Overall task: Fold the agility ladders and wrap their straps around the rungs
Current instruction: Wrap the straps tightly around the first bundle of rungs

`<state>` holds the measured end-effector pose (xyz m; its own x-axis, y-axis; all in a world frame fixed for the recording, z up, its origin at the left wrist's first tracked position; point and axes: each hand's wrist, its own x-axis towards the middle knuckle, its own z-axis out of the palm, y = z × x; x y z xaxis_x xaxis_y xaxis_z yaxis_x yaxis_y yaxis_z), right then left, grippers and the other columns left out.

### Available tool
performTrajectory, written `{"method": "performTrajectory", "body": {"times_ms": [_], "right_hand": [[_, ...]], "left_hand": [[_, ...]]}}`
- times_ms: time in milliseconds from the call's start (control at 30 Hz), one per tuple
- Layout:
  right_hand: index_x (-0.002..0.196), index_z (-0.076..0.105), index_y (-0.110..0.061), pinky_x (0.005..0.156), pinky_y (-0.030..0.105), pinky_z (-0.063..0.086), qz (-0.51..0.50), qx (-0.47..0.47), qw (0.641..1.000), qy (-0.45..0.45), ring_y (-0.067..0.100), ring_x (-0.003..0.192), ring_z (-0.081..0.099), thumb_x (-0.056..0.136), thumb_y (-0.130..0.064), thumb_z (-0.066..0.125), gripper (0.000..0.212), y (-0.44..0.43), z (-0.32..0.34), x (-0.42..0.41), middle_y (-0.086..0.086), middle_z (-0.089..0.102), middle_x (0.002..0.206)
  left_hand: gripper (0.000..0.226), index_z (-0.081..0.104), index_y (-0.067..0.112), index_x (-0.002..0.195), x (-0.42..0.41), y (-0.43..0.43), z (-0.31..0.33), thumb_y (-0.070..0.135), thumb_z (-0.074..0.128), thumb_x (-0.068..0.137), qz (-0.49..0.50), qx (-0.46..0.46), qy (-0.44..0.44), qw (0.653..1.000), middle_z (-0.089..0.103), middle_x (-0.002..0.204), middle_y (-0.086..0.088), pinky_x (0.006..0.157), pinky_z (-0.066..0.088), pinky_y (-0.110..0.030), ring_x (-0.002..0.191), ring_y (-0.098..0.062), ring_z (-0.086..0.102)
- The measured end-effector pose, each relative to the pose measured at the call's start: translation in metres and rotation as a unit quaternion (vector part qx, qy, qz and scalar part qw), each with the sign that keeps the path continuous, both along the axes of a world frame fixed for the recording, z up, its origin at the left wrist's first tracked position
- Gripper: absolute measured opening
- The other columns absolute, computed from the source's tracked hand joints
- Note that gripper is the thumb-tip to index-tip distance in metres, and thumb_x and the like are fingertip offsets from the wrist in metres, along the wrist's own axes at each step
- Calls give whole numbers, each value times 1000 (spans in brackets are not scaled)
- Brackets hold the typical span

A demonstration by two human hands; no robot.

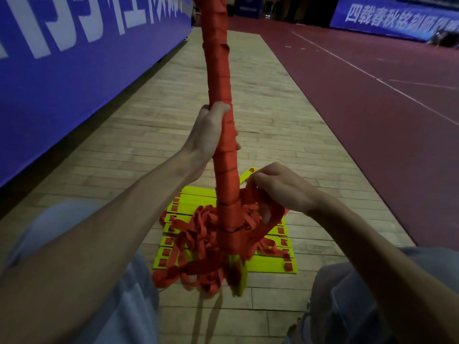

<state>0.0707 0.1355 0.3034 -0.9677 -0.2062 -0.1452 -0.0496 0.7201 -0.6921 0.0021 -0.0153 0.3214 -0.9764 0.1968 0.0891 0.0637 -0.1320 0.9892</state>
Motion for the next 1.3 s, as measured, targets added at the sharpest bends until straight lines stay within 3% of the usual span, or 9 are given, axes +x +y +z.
{"method": "performTrajectory", "body": {"times_ms": [167,300,433,533,667,933,1067,1167,1300], "right_hand": [[66,60,-3,43,24,38,-46,-129,990,-20,19,36,44,96,-16,41,38,-2,4,7,10,54,45],[68,59,-21,50,22,36,9,-6,1000,23,6,46,51,82,-70,54,51,-12,-5,14,-5,58,55],[77,57,-26,60,31,43,9,115,990,75,11,65,59,61,-89,50,66,-24,-31,17,-6,59,67],[86,62,-25,65,38,52,-17,156,984,85,20,74,63,68,-80,60,58,-21,-45,7,0,65,77],[77,67,-15,63,37,54,17,128,990,63,16,62,62,73,-51,77,37,-6,-42,-2,2,68,67],[74,65,-10,52,24,47,115,-74,989,55,11,52,60,81,-24,80,22,-10,-20,12,1,64,61],[79,69,-11,57,31,55,136,-86,987,9,20,59,66,81,-26,81,19,-8,-18,9,5,70,70],[80,68,-27,66,34,56,170,-76,980,-65,21,68,67,83,-28,78,10,0,-17,8,1,71,77],[83,67,-22,61,33,50,165,8,981,-102,26,61,56,78,-27,83,17,9,-19,6,5,68,76]], "left_hand": [[22,45,7,108,-4,4,-6,28,49,101,0,27,-27,999,55,89,-12,55,53,-31,65,-21,60],[35,52,4,116,-6,-1,-7,18,69,89,8,90,-62,994,57,85,-7,59,53,-30,68,-19,59],[62,48,12,123,0,8,-15,5,83,72,55,68,-62,994,65,96,-3,80,56,-42,82,-19,64],[58,54,12,116,1,14,-22,9,87,69,54,15,-23,998,65,94,0,80,57,-41,85,-17,66],[29,59,13,99,4,16,-22,15,80,79,-13,-30,6,999,59,84,3,72,49,-28,79,-11,58],[23,64,16,108,13,2,-6,24,66,87,-141,141,-90,976,57,66,1,53,48,-22,56,-11,54],[26,63,19,116,13,1,-8,19,52,92,-241,225,-116,937,65,94,-6,84,56,-35,86,-22,66],[23,59,18,115,13,2,-9,14,48,95,-232,195,-132,944,67,83,-3,70,59,-32,70,-19,67],[22,59,18,113,8,8,-9,11,56,92,-190,126,-136,964,56,72,-2,57,50,-28,56,-15,55]]}}
